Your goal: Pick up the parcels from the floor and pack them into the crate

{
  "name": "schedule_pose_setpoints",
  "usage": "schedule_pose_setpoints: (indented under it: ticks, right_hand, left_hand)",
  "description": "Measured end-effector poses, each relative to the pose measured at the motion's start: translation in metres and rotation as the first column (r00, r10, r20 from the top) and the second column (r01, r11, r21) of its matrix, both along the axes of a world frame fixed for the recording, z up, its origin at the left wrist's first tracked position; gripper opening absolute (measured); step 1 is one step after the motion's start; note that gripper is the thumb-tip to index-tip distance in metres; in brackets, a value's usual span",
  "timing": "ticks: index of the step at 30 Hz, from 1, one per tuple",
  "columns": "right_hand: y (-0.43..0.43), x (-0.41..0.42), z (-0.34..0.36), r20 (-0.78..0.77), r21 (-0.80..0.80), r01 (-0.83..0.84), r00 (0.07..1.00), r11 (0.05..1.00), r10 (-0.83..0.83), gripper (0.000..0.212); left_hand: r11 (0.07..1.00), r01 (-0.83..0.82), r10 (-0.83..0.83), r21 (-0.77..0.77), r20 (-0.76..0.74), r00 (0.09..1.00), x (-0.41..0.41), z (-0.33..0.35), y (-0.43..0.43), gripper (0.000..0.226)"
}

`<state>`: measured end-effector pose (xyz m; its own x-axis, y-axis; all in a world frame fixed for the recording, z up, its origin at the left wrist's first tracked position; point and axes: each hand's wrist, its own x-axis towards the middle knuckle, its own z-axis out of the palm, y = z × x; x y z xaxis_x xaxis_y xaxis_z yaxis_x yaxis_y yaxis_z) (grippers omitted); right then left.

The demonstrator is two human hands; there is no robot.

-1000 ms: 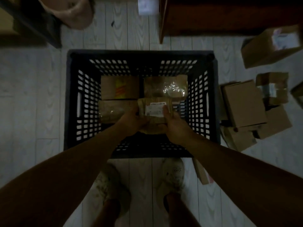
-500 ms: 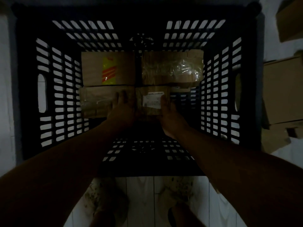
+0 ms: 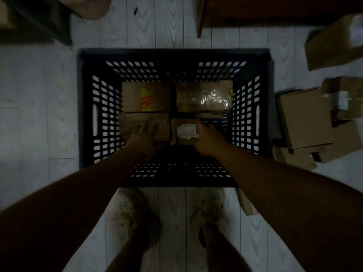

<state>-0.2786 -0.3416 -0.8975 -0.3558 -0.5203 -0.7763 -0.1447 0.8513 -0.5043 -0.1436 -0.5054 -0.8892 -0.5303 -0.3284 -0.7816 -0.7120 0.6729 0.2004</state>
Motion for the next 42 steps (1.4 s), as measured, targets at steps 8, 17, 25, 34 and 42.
schedule_pose_setpoints:
  ticks: [8,17,25,34,42]
  right_hand:
    - [0.029,0.007,0.230,-0.162,-0.036,-0.043,0.986,0.998,0.037,0.066]
    - [0.095,0.066,0.428,-0.355,-0.086,-0.021,0.935,0.996,-0.011,0.052]
    - [0.168,0.126,0.530,-0.583,-0.095,0.030,0.809,0.995,-0.080,0.060]
    - [0.242,0.143,0.607,-0.722,0.074,-0.088,0.682,0.993,0.114,0.071]
    - [0.340,0.119,0.586,-0.725,0.095,-0.124,0.671,0.988,0.155,0.070]
  left_hand:
    - [0.999,-0.045,0.050,0.026,-0.242,0.969,0.040,0.241,0.022,0.081]
    - [0.994,0.025,-0.074,-0.107,-0.486,0.871,0.088,0.439,0.072,0.069]
    - [0.997,-0.072,0.044,-0.032,-0.537,0.843,0.123,0.534,0.128,0.081]
    - [0.993,-0.115,0.084,-0.005,-0.650,0.755,0.140,0.594,0.190,0.079]
    - [0.982,-0.183,0.170,0.040,-0.608,0.775,0.113,0.559,0.293,0.078]
